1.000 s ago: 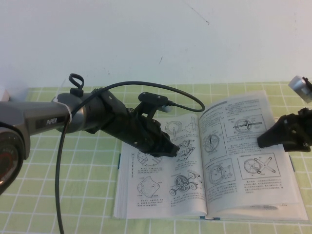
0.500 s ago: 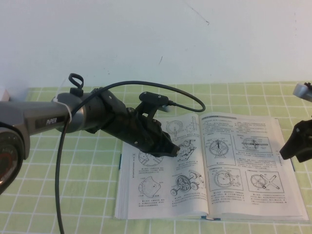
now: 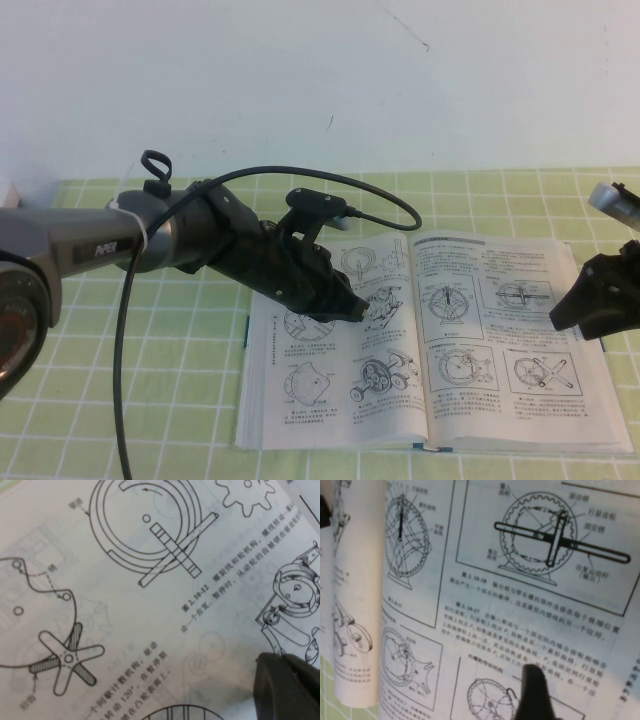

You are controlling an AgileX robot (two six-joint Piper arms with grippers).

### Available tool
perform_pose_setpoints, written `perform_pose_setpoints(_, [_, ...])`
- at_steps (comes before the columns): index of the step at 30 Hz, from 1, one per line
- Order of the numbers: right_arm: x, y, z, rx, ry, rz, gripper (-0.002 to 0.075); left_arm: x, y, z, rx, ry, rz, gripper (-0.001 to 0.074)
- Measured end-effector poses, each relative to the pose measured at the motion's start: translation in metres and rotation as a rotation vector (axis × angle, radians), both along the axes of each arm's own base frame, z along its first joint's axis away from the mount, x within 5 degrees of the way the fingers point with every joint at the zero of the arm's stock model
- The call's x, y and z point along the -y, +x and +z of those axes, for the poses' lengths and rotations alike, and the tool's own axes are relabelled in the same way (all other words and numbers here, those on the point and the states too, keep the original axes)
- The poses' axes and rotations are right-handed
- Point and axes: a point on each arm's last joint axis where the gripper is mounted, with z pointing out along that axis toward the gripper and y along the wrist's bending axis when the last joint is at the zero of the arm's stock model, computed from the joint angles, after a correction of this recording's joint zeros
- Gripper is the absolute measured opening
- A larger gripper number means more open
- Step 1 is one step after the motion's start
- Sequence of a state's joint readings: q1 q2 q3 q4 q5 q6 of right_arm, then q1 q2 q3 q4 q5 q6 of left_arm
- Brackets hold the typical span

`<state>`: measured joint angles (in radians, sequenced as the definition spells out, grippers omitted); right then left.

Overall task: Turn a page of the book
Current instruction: Open the closed book

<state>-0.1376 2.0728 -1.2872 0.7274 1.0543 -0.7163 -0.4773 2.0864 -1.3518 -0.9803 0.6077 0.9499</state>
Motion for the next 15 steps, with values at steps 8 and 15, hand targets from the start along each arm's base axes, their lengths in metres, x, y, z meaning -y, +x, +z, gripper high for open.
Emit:
perform_pose_setpoints(8, [-0.0021, 0.0018, -0.0011, 0.005, 0.030, -0.014, 0.0449, 0.0000, 0.0000, 0.0000, 0.000, 0.000, 0.000, -0.0004])
perform_pose_setpoints(15, [-0.0060, 0.0046, 0.0002, 0.027, 0.076, -0.028, 0.0449, 0.0000, 0.0000, 0.0000, 0.000, 0.000, 0.000, -0.0004])
